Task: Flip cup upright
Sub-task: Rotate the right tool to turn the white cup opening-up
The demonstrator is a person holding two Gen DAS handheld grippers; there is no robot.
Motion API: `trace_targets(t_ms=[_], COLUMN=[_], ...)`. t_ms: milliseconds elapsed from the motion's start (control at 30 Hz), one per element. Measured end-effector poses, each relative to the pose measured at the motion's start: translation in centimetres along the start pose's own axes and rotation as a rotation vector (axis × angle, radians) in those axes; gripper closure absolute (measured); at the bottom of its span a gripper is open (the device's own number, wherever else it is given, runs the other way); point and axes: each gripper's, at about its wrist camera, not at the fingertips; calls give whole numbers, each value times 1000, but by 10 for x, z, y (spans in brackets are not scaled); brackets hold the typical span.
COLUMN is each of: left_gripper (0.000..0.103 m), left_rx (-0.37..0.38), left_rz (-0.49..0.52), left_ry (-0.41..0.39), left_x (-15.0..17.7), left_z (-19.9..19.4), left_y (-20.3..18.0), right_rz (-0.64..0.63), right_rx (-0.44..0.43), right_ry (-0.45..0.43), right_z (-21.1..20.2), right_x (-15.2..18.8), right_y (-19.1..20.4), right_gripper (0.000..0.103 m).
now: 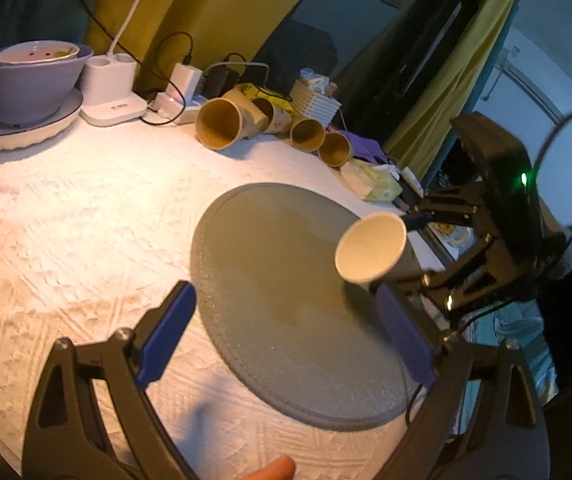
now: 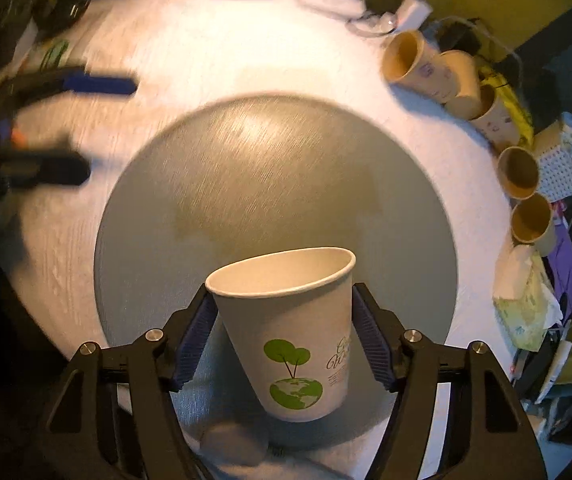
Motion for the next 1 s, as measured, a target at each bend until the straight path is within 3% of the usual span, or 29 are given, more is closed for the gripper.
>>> trace_targets(t_ms=[267, 433, 767, 867, 1000], left_gripper=[10, 10, 10, 10, 10], left_rx=[-20, -40, -67, -24, -56], left_rz=[-16, -11, 25, 11, 66], left_ry=[-23, -30, -38, -25, -72], left_x=[-3, -3, -2, -1, 2], left_z=[-1, -1, 5, 6, 2], left_y=[4, 4, -3, -6, -16], right_rz=[283, 409, 500, 508, 511], right_rx=[-108, -94, -43, -20, -11], right_ry=[-378, -539, -664, -674, -679], right_z=[-7, -3, -3, -2, -2], right_x=[17, 40, 80, 90, 99], right_y=[-37, -48, -42, -39, -34], right_gripper=[32, 32, 32, 32, 32])
Point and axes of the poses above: each gripper's, at about its wrist camera, not at the fingertips, and z roughly the way its jaws point, y to its left, x to its underside, and after that the axes turned 7 degrees about -z, right-handed
